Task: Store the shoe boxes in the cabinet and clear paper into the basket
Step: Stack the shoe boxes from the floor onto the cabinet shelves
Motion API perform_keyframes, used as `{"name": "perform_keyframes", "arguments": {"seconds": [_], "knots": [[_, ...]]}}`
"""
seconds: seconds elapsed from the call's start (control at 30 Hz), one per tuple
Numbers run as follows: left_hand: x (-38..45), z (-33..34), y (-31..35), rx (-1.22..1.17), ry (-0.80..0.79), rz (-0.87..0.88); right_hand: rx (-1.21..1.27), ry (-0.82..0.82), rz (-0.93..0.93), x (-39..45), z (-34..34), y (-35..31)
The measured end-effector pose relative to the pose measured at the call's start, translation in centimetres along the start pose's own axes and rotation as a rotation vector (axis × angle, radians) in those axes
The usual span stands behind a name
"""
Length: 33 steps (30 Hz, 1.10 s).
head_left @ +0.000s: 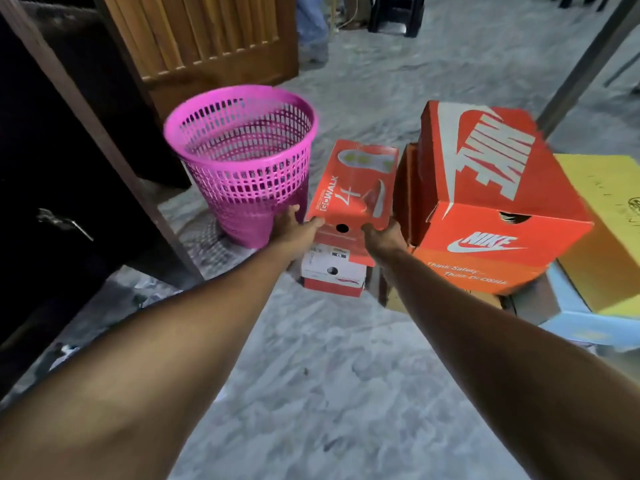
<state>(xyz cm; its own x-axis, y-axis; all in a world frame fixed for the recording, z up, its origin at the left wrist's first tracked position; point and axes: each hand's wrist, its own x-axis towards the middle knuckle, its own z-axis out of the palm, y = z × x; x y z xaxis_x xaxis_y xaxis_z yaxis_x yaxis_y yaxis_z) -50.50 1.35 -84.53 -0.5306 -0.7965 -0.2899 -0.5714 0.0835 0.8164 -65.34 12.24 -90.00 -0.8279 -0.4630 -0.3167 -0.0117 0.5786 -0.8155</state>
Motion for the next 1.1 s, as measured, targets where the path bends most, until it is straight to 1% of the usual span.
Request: {"name": "perform_keyframes", "arguments": {"seconds": [0.07,0.17,0.27,0.33,0.37,0.47,0.57,0.63,0.7,0.77,0.8,0.9,1.0,1.03,1.1], "knots": [[0.6,1.1,-0.1,-0.054,-0.073,-0.046,0.051,0.009,-0.001,0.3,0.1,0.2],[0.9,1.9,-1.0,-0.11,-0.064,-0.069,0.049,0.004,0.029,-1.5,-0.2,0.1],[0.6,1.9,-2.6,-0.2,0.093,-0.103,0.042,0.02,0.027,-3.4,-0.1,1.6],[0.0,1.4,-3.9,-0.288,0.15,-0.153,0.046,0.002,0.005,-5.0,-0.3,2.8],[-0.6,1.1,-4.5,-0.316,0.134,-0.195,0.052,-0.02,0.001,-5.8,-0.5,3.3],[-1.0,0.3,-7.4,-0.401,-0.001,-0.313,0.055,-0.112,-0.019,-8.3,-1.4,4.4],[-2.1,-0.6,-9.3,-0.361,-0.135,-0.29,0.013,-0.151,-0.084,-10.1,-2.1,5.1],[-4.7,-1.7,-8.8,-0.326,-0.188,-0.268,0.085,-0.169,-0.076,-10.3,-2.9,5.1],[-7.3,-2.9,-9.0,-0.291,-0.225,-0.23,0.24,-0.181,0.059,-10.2,-3.7,4.5],[-9.9,-4.2,-9.8,-0.318,-0.233,-0.238,0.331,-0.201,0.206,-10.5,-4.3,3.9],[-11.2,-4.8,-10.4,-0.345,-0.247,-0.249,0.357,-0.219,0.238,-10.5,-4.5,3.7],[-14.3,-7.1,-12.6,-0.341,-0.336,-0.256,0.392,-0.307,0.195,-11.6,-4.8,2.6],[-16.5,-10.0,-14.1,-0.302,-0.438,-0.272,0.313,-0.42,0.108,-13.0,-4.9,2.1],[-16.9,-10.9,-14.4,-0.295,-0.447,-0.286,0.272,-0.457,0.082,-13.6,-5.0,2.0],[-17.1,-12.3,-14.8,-0.327,-0.391,-0.304,0.235,-0.506,0.033,-14.5,-4.6,1.7]]}}
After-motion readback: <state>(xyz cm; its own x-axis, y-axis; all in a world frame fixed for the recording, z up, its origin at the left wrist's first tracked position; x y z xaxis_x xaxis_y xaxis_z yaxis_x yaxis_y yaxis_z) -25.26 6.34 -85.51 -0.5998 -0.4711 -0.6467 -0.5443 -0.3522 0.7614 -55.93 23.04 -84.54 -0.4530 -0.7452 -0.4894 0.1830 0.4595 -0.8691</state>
